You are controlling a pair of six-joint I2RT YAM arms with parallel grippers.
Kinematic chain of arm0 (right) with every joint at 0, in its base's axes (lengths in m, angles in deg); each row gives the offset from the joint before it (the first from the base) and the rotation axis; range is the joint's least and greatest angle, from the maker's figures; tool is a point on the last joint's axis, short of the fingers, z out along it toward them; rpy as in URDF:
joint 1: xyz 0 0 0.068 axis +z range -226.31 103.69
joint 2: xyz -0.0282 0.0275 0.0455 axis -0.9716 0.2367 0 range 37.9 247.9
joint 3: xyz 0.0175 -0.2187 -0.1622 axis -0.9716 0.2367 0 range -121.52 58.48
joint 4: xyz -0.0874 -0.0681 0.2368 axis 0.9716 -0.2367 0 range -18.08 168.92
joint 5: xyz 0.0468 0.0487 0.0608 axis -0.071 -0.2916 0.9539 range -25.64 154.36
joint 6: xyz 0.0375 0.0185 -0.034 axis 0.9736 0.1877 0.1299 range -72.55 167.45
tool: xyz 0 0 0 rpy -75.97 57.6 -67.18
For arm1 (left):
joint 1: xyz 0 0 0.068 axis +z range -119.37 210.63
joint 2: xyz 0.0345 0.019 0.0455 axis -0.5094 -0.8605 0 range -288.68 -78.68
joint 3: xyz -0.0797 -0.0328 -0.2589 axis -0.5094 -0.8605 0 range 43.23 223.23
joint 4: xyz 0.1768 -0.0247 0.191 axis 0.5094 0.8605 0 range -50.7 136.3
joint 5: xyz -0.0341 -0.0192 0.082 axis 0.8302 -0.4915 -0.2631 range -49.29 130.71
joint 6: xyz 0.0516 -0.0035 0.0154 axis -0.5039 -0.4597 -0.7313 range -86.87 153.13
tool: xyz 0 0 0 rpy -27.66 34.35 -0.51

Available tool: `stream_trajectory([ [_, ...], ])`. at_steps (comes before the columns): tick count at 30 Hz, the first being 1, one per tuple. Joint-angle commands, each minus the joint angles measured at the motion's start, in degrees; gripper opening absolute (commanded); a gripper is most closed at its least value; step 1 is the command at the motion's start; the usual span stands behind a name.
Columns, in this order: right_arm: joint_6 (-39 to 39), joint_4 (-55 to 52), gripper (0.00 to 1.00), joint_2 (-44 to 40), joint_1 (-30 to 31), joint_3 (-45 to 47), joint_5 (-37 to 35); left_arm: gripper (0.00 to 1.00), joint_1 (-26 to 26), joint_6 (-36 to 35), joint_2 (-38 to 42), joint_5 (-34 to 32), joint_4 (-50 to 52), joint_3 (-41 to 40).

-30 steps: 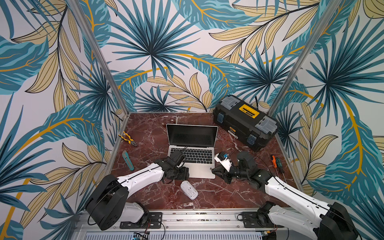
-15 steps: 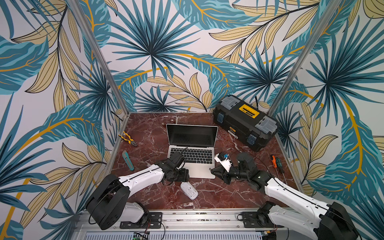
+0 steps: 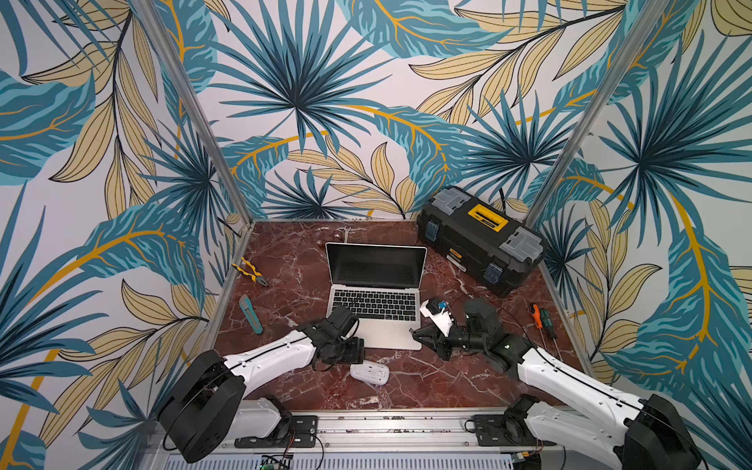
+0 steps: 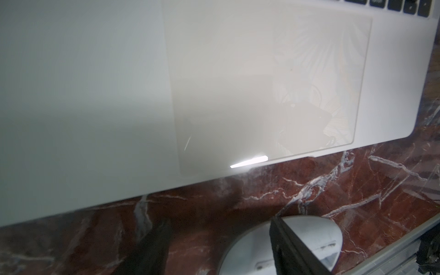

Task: Remove the wireless mouse receiver from the laptop
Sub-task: Adjust the mouse at the center of the board.

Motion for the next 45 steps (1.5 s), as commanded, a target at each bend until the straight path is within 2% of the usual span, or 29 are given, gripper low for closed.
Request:
stream_trajectory([
  [1, -0.9, 1.3, 0.00, 0.5, 0.3, 0.5, 0.5, 0.72, -0.2, 0.8, 1.4, -0.9, 2.4, -1.6],
  [3, -1.7, 1.8, 0.00, 1.1, 0.3, 0.4, 0.8, 0.74, -0.2, 0.6, 2.2, -1.4, 2.6, -1.2],
  [6, -4.1, 4.7, 0.00, 2.6, 0.4, 0.8, 5.5, 0.75, -0.2, -0.7, 3.7, -2.7, 3.7, 0.0],
  [10, -5.3, 4.9, 0.00, 5.4, 0.9, -0.6, 5.2, 0.77, -0.2, -3.9, 7.7, -4.5, 5.2, 3.3],
  [16, -7.1, 6.1, 0.00, 4.2, 1.1, -1.0, 3.4, 0.83, -0.2, -13.8, 12.7, -7.2, 8.4, 16.0],
  [19, -7.3, 6.5, 0.00, 3.1, 1.1, -0.9, 3.0, 0.86, -0.2, -23.0, 14.6, -6.7, 8.4, 22.3],
  [21, -7.5, 6.9, 0.00, 2.1, 1.1, -0.4, 2.9, 0.87, -0.2, -31.6, 15.9, -5.3, 9.6, 25.6],
  [25, -8.0, 7.2, 0.00, 0.5, 1.1, 1.0, 3.4, 0.93, -0.2, -49.0, 17.3, -10.8, 15.5, 32.2],
  [28, -8.4, 7.4, 0.00, -0.1, 1.1, 1.7, 3.5, 0.95, -0.3, -64.9, 18.0, -9.4, 21.0, 30.6],
  [31, -8.9, 7.4, 0.00, -0.3, 1.1, 2.2, 3.8, 0.95, -0.3, -75.1, 18.1, -8.2, 30.9, 28.2],
  [34, -9.2, 7.7, 0.00, -0.1, 1.1, 2.4, 4.0, 0.96, -1.6, -82.5, 21.7, -5.4, 30.6, 19.3],
  [41, -9.0, 9.0, 0.00, 2.0, 1.1, 2.2, 5.2, 1.00, -2.2, -86.6, 31.2, 5.5, 13.3, 1.0],
  [45, -8.6, 9.6, 0.00, 1.9, 1.1, 2.4, 5.4, 1.00, -2.2, -85.9, 31.3, 9.4, 4.1, -3.7],
])
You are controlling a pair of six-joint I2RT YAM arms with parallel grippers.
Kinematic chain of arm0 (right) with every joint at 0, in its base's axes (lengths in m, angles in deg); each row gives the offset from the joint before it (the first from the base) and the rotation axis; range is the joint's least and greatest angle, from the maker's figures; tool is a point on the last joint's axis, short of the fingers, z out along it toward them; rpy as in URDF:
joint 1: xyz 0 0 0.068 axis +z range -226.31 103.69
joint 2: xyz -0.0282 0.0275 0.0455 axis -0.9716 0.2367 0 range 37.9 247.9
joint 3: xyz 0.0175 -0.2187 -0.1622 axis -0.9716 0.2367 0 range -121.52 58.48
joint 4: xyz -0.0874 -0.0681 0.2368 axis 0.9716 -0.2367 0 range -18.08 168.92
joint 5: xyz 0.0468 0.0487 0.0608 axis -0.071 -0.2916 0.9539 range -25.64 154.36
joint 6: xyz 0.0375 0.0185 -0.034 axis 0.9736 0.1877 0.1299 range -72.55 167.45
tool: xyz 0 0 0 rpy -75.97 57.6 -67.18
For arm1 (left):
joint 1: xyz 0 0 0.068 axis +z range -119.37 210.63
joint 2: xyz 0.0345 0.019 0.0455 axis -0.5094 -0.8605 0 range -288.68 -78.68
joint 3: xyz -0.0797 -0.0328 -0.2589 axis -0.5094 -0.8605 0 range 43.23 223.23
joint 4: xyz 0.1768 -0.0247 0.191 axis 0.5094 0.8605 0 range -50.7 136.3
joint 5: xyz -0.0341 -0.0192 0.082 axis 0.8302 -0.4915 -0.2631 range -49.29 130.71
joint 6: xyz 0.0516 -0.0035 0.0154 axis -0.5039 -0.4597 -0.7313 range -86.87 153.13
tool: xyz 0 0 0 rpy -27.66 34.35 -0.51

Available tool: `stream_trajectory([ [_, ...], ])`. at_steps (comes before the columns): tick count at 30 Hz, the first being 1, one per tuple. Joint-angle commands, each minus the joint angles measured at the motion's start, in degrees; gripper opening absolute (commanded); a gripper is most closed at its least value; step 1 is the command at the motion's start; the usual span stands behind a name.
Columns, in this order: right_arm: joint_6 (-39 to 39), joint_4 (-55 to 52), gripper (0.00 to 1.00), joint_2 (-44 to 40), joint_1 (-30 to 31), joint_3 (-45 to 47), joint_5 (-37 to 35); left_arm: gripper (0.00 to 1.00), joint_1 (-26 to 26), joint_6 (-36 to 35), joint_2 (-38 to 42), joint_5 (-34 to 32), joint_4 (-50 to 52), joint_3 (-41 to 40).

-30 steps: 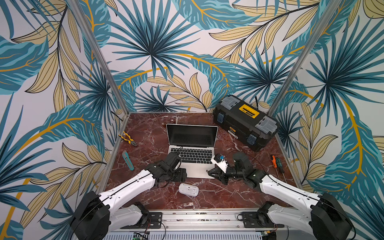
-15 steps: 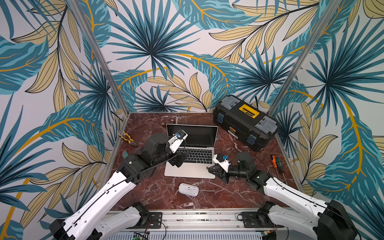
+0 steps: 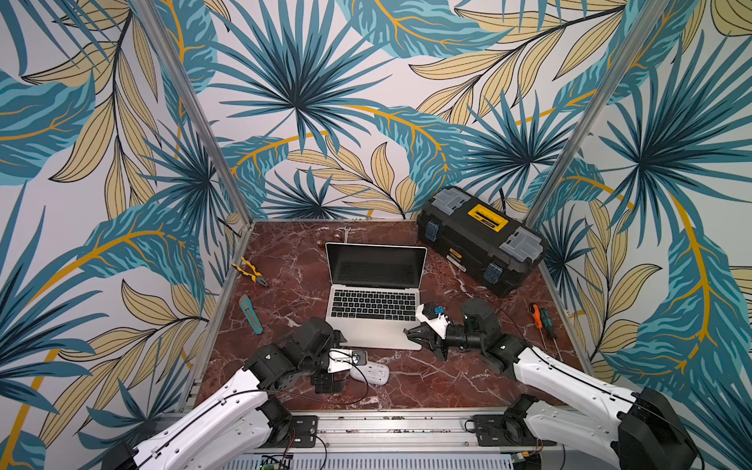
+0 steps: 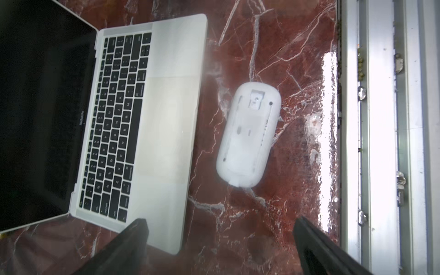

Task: Remove the wireless mouse receiver from the laptop
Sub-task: Adjust the mouse at the center of the board.

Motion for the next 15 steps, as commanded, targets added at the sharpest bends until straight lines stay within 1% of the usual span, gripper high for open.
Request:
stream_trajectory([
  [1, -0.1, 1.8, 0.00, -0.2, 0.3, 1.4, 1.3, 1.00, -0.1, -2.1, -0.9, 7.4, -11.0, -1.6],
  [6, 0.3, 2.2, 0.00, -0.9, 0.3, 1.6, 1.4, 1.00, -0.2, -3.0, -5.3, 7.2, -13.4, -1.9],
  [9, 0.6, 2.4, 0.00, -1.2, 0.3, 1.7, 1.7, 1.00, -0.1, -3.3, -6.1, 6.5, -14.7, -3.7],
  [15, 1.1, 2.5, 0.00, -2.2, 0.3, 2.1, 2.2, 1.00, -0.2, -4.9, -8.8, 5.2, -12.8, -4.0],
])
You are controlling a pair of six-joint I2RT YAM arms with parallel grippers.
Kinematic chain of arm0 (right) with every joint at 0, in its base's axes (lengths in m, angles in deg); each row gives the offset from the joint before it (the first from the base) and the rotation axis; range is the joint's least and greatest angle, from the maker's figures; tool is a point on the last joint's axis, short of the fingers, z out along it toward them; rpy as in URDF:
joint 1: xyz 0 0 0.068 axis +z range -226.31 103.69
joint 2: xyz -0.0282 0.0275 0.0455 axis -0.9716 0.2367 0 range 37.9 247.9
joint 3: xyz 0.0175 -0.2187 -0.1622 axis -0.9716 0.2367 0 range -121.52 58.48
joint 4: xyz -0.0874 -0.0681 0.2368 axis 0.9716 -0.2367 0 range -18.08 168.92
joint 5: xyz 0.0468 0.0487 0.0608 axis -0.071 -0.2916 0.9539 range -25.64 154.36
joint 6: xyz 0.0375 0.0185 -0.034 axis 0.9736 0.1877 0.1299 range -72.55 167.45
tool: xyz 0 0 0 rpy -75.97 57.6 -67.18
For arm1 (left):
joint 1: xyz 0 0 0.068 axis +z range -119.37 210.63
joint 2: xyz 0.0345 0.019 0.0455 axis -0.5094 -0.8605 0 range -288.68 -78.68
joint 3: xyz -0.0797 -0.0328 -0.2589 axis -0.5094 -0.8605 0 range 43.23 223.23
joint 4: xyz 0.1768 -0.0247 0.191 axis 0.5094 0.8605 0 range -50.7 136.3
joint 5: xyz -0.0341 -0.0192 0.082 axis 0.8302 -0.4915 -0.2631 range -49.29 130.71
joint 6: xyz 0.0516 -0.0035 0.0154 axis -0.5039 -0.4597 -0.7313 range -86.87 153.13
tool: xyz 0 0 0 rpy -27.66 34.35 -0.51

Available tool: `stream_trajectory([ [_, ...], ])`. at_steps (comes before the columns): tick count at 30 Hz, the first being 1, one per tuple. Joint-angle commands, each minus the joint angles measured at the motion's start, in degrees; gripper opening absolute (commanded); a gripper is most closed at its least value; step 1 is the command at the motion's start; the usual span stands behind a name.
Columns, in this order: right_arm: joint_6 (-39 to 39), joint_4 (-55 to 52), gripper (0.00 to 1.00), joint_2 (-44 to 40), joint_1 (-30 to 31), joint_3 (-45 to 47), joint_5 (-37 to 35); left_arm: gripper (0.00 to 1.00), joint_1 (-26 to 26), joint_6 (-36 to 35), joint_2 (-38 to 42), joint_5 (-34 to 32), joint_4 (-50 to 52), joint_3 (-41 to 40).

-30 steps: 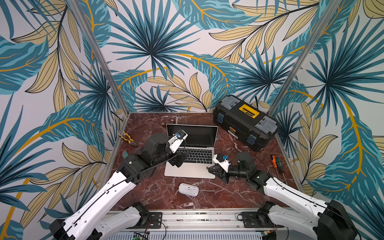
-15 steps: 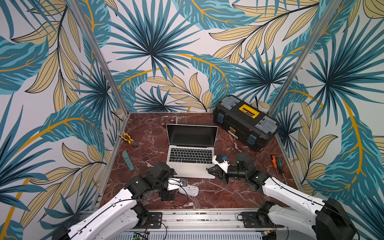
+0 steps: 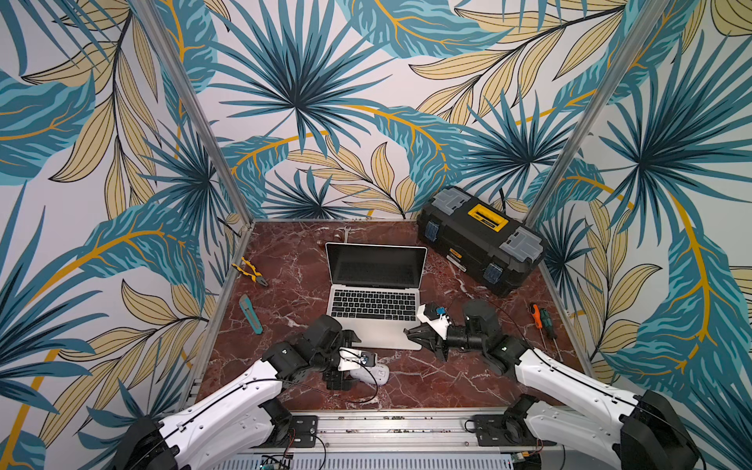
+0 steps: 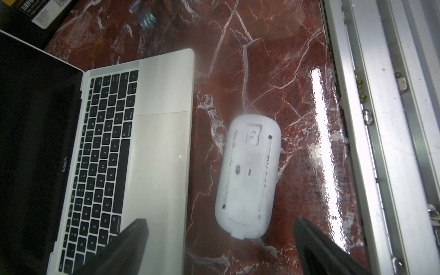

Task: Remove the wireless mouse receiver from the laptop
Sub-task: Adjust the mouse at the center of the board.

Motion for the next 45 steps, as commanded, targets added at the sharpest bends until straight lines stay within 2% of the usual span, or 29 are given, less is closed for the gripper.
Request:
stream_trajectory([
  [1, 0.8, 1.0, 0.00, -1.1, 0.3, 1.2, 1.4, 1.00, -0.2, -1.1, -0.8, -0.5, -1.1, -1.2],
  [11, 1.4, 0.3, 0.00, -3.5, 0.3, 1.3, 2.4, 0.97, -0.2, -1.9, -11.2, 0.7, 1.2, 1.8],
  [22, 2.2, 0.5, 0.00, -4.0, 0.3, 1.8, 2.8, 0.93, -0.2, -2.0, -15.0, 1.9, -3.7, 1.7],
  [28, 2.5, 0.4, 0.00, -3.9, 0.2, 1.6, 3.2, 0.86, -0.5, -2.4, -17.4, 4.3, -2.4, 3.8],
  [39, 2.4, -0.5, 0.00, -5.4, 0.2, 1.7, 2.7, 0.83, -1.2, -2.4, -20.0, 3.1, -3.0, 3.2],
  [45, 2.2, -0.8, 0.00, -5.7, 0.3, 1.8, 2.7, 0.76, -1.3, -1.7, -23.9, 3.6, -2.0, 5.5],
])
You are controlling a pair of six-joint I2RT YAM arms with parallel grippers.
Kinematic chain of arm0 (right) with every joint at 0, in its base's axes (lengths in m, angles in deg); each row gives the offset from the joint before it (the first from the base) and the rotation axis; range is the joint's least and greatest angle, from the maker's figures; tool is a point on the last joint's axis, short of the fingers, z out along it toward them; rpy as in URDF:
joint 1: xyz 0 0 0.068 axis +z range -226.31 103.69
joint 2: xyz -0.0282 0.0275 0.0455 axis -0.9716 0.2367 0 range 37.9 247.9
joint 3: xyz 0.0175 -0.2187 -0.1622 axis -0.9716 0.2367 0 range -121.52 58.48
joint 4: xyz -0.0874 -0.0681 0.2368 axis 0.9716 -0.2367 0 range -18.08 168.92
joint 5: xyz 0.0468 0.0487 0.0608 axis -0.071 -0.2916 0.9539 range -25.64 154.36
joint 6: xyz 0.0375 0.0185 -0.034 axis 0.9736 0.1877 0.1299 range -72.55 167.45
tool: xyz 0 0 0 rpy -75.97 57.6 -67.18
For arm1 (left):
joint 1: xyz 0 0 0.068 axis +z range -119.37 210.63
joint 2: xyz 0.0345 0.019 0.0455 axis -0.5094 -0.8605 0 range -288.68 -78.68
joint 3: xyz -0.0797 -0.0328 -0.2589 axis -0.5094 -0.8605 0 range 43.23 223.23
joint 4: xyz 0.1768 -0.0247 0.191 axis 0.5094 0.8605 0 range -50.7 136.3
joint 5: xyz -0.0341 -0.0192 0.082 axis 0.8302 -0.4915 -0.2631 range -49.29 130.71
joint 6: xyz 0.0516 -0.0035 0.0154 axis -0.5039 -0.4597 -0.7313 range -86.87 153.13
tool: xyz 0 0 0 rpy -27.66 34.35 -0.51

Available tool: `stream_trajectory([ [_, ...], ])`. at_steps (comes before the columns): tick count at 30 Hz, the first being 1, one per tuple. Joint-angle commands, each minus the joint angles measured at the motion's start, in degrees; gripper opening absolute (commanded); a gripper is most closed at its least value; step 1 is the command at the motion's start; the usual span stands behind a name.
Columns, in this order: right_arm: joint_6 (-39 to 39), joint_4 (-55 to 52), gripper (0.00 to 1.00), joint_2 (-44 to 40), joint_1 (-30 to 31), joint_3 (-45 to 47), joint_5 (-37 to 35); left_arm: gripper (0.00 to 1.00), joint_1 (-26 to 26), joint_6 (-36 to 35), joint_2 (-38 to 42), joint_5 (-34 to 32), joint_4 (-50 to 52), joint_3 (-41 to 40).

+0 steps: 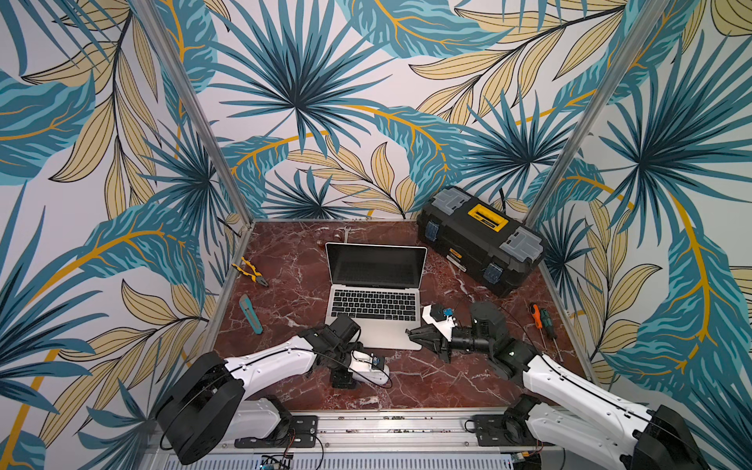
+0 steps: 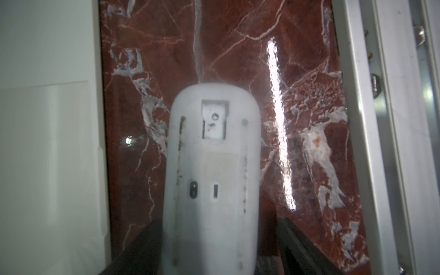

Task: Remove the wireless mouse receiver from the laptop
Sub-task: Adjust the mouse at the center of the board.

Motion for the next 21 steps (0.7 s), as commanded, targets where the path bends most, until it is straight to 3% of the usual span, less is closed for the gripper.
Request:
stream_trajectory([
  [1, 0.3, -0.8, 0.00, -0.8, 0.3, 1.3, 0.6, 0.76, -0.3, 0.3, -1.1, 1.1, 0.2, 2.4],
  [6, 0.4, -0.6, 0.00, -0.9, 0.3, 1.3, 0.6, 0.71, -0.4, 0.7, -0.8, 1.2, -1.3, 2.0],
  [11, 0.2, -0.8, 0.00, -1.6, 0.3, 1.5, 0.0, 0.59, -0.5, 3.6, -1.2, 6.3, -1.4, 5.1],
  [15, 0.2, -0.9, 0.00, -2.5, 0.3, 1.6, -1.2, 0.48, -3.1, 3.1, -5.3, 5.1, 1.7, 8.5],
  [21, 0.0, -1.3, 0.00, -2.8, 0.3, 1.6, -2.4, 0.49, -6.4, 3.8, -6.7, 2.6, 4.9, 13.2],
])
